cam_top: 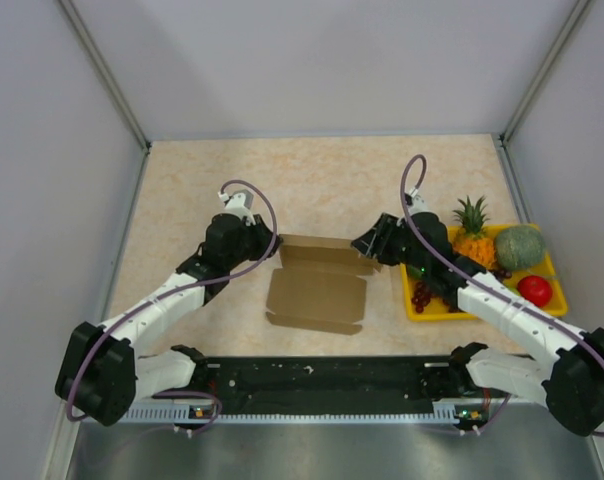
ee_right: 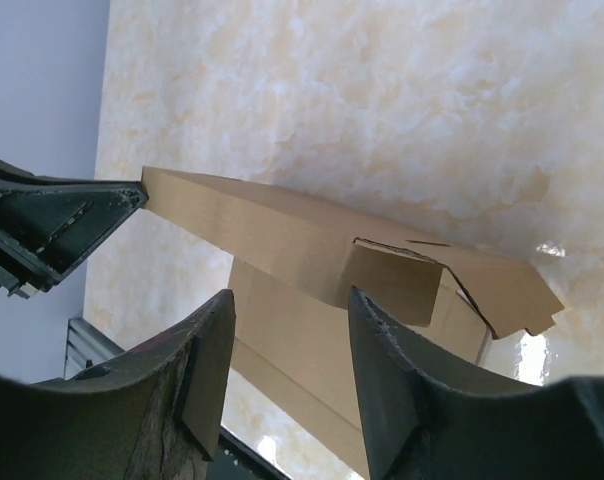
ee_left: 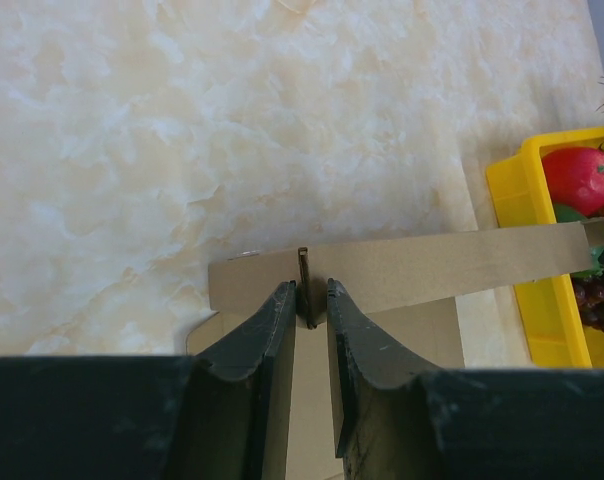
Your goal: Fold the paper box
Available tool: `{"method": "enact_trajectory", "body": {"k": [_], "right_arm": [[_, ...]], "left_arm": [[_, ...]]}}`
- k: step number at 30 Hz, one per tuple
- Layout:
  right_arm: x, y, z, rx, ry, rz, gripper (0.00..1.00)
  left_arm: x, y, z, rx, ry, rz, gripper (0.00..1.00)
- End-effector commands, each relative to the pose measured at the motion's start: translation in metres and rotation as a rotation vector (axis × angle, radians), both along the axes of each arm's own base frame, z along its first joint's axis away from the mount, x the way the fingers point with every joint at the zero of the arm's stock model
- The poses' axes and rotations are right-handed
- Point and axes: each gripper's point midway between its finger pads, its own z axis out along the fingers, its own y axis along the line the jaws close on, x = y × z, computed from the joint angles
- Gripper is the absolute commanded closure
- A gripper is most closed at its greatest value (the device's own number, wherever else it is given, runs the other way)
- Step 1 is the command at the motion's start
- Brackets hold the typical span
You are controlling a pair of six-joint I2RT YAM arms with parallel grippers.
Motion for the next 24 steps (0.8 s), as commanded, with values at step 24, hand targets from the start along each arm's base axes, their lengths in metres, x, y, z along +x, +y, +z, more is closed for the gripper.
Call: {"method": "enact_trajectory", "body": {"k": [24], "right_arm": [[0.021, 0.017, 0.008, 0.257, 0.003, -0.061, 0.66]], "left_arm": [[-0.009, 0.002, -0.019, 0.061, 0.061, -0.037, 0.77]]}}
